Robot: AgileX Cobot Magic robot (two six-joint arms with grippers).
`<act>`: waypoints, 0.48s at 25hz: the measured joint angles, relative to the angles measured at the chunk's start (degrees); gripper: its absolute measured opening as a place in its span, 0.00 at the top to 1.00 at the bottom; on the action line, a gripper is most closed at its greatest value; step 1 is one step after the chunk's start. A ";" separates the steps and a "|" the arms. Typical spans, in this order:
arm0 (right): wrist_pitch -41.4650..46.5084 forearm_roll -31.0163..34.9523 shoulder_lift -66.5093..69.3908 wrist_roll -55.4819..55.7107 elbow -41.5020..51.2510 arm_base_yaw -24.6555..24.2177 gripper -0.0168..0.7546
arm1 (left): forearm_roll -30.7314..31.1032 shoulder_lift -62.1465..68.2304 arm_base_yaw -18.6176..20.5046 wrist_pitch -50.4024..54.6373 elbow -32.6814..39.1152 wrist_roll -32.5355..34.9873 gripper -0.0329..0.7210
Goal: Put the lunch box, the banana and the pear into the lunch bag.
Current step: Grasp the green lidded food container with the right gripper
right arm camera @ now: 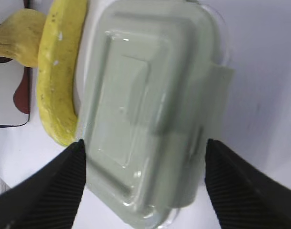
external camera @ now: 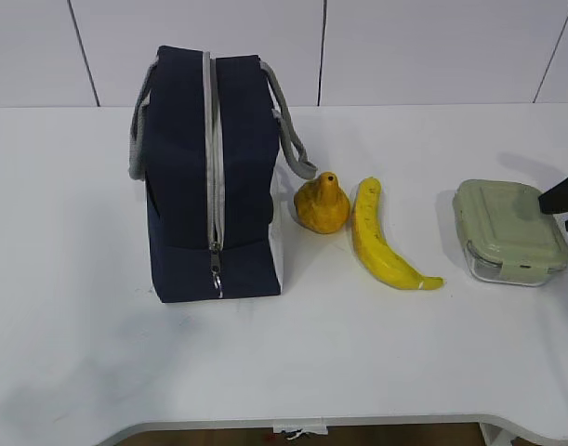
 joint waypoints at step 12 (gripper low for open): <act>-0.19 3.93 0.52 -0.63 0.00 -3.63 0.22 | 0.04 0.00 0.00 0.00 0.00 0.00 0.64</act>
